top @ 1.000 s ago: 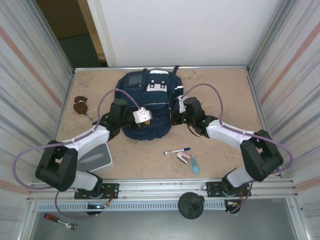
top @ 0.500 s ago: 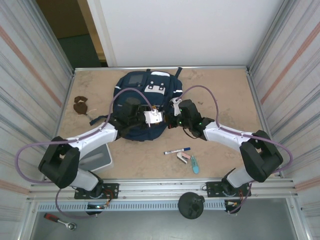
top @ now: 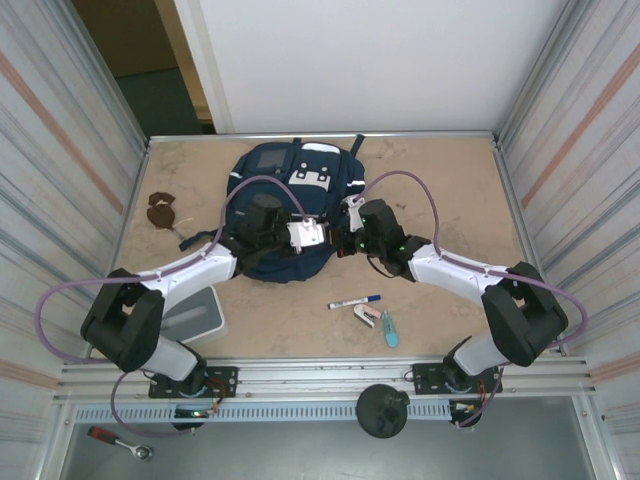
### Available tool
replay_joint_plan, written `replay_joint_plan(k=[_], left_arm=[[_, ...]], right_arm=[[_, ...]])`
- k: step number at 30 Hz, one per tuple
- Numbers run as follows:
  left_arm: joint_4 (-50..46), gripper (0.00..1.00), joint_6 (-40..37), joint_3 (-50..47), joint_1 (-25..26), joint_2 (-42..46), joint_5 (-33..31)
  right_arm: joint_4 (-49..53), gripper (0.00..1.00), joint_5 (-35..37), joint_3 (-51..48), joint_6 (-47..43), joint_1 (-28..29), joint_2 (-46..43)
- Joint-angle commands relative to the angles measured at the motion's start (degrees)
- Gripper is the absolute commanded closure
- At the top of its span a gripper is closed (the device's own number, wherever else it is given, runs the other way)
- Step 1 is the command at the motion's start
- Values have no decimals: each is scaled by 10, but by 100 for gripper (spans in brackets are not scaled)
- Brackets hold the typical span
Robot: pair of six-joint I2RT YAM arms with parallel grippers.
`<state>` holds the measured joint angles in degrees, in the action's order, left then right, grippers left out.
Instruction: Pack the student bag
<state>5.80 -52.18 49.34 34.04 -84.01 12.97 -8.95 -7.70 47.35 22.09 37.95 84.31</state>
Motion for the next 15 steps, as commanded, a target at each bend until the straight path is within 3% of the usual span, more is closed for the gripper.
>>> replay_joint_plan(k=[1, 15], left_arm=[[12, 100, 17, -15, -17, 35, 31], [87, 100, 55, -91, -64, 129, 178]], right_arm=[[-7, 100, 17, 1, 1, -16, -21], [54, 100, 50, 65, 13, -122, 69]])
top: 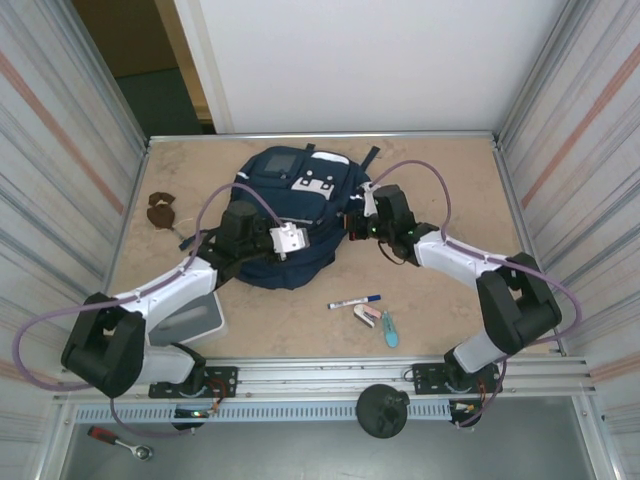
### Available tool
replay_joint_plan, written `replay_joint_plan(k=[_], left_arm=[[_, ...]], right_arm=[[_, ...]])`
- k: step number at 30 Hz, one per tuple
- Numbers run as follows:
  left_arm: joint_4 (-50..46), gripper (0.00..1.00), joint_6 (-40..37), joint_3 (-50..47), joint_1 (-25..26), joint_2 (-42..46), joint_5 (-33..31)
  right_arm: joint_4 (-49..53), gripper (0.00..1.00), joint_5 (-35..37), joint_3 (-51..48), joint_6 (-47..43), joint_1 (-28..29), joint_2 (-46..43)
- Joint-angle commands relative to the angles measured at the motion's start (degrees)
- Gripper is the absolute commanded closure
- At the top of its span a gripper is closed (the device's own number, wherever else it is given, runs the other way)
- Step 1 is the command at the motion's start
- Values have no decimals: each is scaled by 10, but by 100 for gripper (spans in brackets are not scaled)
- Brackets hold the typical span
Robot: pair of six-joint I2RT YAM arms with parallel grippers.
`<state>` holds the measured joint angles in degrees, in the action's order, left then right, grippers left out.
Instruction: Pack the student bag
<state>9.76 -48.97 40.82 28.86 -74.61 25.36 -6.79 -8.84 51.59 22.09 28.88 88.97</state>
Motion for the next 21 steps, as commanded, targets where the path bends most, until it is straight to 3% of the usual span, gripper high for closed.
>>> replay_joint_plan(k=[1, 11, 15, 21], left_arm=[[47, 100, 24, -5, -14, 35, 55], [47, 100, 21, 1, -19, 17, 60], [44, 100, 21, 7, -19, 8, 60], [41, 100, 23, 10, -19, 0, 61]], right_arm=[[35, 100, 63, 31, 14, -36, 33], [52, 100, 48, 43, 8, -56, 62], [43, 70, -53, 33, 4, -77, 37], [47, 51, -95, 53, 101, -137, 62]])
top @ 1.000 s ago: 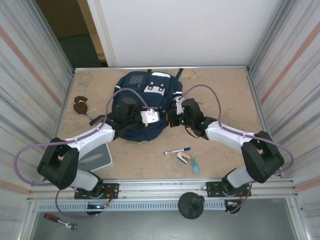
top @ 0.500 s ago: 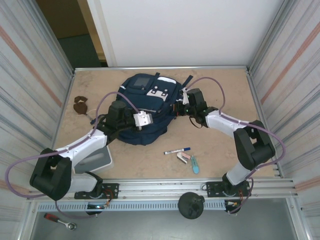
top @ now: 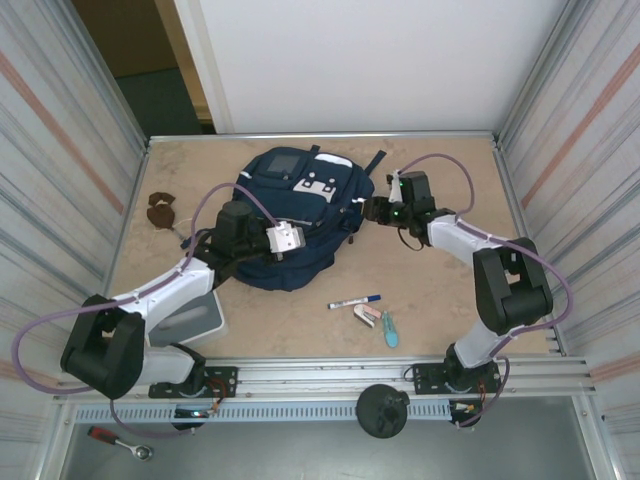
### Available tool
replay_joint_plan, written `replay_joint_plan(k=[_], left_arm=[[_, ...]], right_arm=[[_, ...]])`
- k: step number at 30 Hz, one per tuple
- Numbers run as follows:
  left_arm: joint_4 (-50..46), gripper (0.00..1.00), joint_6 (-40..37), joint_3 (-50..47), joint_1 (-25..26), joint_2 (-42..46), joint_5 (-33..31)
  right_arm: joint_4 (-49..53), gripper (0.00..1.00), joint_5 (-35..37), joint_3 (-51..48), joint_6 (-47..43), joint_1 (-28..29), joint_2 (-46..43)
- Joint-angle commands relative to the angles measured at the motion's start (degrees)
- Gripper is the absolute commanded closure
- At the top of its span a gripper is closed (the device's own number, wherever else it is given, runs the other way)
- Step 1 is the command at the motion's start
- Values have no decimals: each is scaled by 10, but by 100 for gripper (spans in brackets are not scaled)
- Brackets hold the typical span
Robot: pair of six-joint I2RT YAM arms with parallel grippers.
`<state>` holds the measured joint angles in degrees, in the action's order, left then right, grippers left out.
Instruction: Pack the student bag
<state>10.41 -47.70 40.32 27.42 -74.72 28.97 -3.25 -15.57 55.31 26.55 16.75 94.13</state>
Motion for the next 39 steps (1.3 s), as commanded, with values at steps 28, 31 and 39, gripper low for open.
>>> replay_joint_plan(k=[28, 31, 39], left_arm=[[-9, 81, 135, 88, -8, -87, -99], [-10, 72, 180, 89, -16, -80, -139], [-23, 39, 417, 73, -19, -20, -204]], right_arm=[[-47, 100, 9, -168, 124, -44, -131], [-37, 100, 84, -207, 124, 26, -187], [-15, 77, 233, -229, 121, 135, -198]])
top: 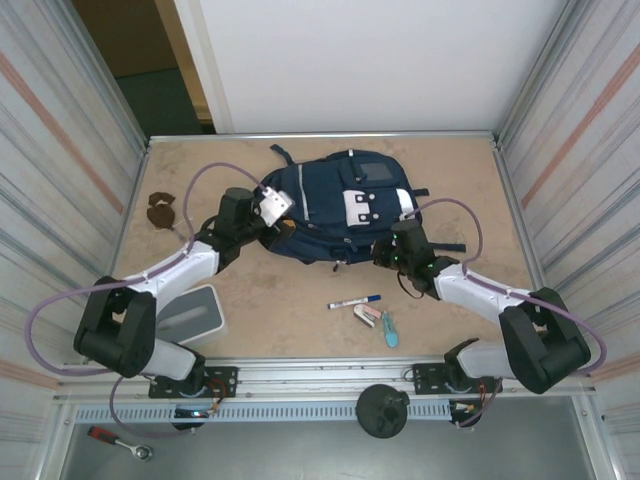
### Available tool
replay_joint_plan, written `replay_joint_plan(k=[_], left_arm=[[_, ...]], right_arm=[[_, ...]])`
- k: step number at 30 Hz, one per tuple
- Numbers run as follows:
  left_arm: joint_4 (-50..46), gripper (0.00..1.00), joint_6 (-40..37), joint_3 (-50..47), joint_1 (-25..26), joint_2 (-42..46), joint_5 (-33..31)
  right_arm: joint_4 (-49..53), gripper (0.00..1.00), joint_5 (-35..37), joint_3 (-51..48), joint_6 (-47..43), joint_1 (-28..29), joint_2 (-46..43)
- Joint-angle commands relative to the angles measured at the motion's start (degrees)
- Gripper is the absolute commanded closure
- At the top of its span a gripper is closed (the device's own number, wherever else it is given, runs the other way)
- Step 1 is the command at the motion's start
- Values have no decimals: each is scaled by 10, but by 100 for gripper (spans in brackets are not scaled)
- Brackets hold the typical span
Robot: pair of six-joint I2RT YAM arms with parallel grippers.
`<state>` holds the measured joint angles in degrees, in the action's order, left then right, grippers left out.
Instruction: Pack the student bag
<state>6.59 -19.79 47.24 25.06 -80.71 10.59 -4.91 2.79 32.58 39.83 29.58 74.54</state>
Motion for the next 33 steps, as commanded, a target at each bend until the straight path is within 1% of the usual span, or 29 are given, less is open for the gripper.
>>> replay_joint_plan(k=[1, 3, 4, 5, 7, 8, 10, 12, 15, 17, 18, 21, 23, 29, 33], left_arm=[[27, 36, 179, -8, 7, 51, -20], [43, 30, 237, -24, 18, 65, -32], [35, 27, 247, -24, 31, 69, -54], [22, 24, 247, -20, 46, 70, -84], [-12, 18, 228, -1, 89, 63, -164], [-22, 16, 220, 6, 106, 57, -192], [-30, 12, 206, 19, 136, 36, -237], [-41, 9, 203, 37, 156, 14, -261], [-51, 6, 190, 62, 183, -22, -302], [-55, 2, 180, 75, 195, -43, -324], [-58, 1, 176, 82, 198, -55, -326], [-71, 1, 174, 105, 203, -91, -316], [-73, 1, 171, 116, 207, -114, -324], [-76, 1, 151, 140, 217, -164, -372], [-65, 1, 141, 128, 218, -165, -406]], right_arm=[[4, 71, 52, -3, -18, 7, -4], [11, 59, 51, -3, -28, 8, -17], [14, 56, 50, -4, -34, 10, -28], [16, 53, 49, -5, -42, 12, -42], [25, 48, 62, -7, -58, 19, -75], [30, 46, 70, -7, -64, 20, -90], [35, 41, 91, -10, -76, 20, -116], [32, 38, 106, -10, -87, 20, -130], [18, 35, 111, -6, -101, 19, -128], [0, 34, 98, -1, -113, 18, -116], [-10, 33, 86, 3, -118, 17, -103], [-20, 33, 57, 29, -128, 17, -51], [-29, 33, 49, 39, -129, 17, -18], [-55, 33, 39, 44, -120, 17, 58], [-50, 33, 45, 47, -115, 18, 88]])
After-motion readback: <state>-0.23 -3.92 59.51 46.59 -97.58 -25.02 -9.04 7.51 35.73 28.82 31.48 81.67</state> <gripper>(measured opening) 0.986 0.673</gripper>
